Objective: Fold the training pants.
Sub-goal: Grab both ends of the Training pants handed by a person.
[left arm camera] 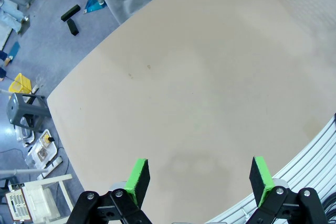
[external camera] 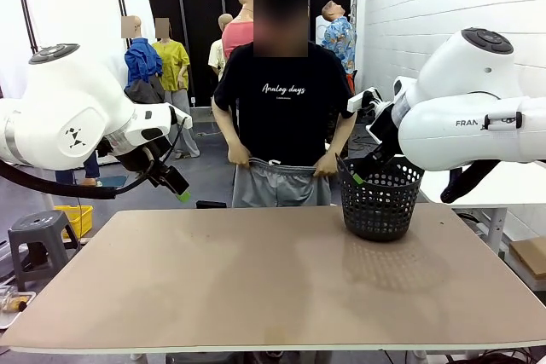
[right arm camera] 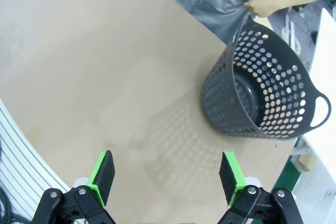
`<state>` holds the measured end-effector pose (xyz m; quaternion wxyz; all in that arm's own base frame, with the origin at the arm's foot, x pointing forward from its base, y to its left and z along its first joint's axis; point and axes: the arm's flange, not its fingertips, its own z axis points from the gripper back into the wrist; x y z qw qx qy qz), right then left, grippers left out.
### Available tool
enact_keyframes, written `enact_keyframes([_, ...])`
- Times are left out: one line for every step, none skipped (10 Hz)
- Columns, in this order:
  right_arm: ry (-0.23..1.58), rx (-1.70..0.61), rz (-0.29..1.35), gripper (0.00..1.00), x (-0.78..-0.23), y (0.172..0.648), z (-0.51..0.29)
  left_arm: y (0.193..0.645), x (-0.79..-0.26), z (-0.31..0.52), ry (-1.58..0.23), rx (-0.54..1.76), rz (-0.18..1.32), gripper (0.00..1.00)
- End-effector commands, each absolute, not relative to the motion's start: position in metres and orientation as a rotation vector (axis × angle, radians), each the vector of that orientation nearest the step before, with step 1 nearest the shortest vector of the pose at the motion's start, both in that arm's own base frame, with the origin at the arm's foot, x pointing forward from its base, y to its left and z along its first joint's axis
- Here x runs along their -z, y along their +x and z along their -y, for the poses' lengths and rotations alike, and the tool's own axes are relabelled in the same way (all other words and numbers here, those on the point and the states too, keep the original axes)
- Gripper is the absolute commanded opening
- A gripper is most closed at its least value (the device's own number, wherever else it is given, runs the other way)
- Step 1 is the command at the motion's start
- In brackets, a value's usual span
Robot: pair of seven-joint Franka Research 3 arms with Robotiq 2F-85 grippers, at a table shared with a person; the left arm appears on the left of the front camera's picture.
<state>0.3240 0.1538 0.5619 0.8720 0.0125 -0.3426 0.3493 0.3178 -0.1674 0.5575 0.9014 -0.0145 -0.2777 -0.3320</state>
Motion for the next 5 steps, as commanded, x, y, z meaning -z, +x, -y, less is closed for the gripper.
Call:
enact_keyframes([0.035,-0.733,0.715,1.0,-0.5617,0.324,-0.1541,0.3194,-0.5577,0.1675,-0.031,0.686,0.575,1.0])
enact_keyframes([0.035,-0.733,0.715,1.0,-0.5617,0.324,-0.1541,0.3194,-0.5577,0.1675,-0.031,0.686,0.575,1.0])
enact_keyframes([0.035,-0.733,0.715,1.0,-0.5617,0.324,-0.1541,0.3194,-0.5577,0.1675,-0.031,0.686,0.575,1.0])
enact_keyframes([0.035,-0.733,0.715,1.0,-0.5617,0.324,-0.1541,0.3194,-0.5577,0.1675,-0.031,0.686,0.575,1.0])
enact_keyframes([0.035,-0.733,0.715,1.0,-0.5617,0.324,-0.1541,0.3194,-0.5577,0.1675,-0.031,0.686,0.575,1.0])
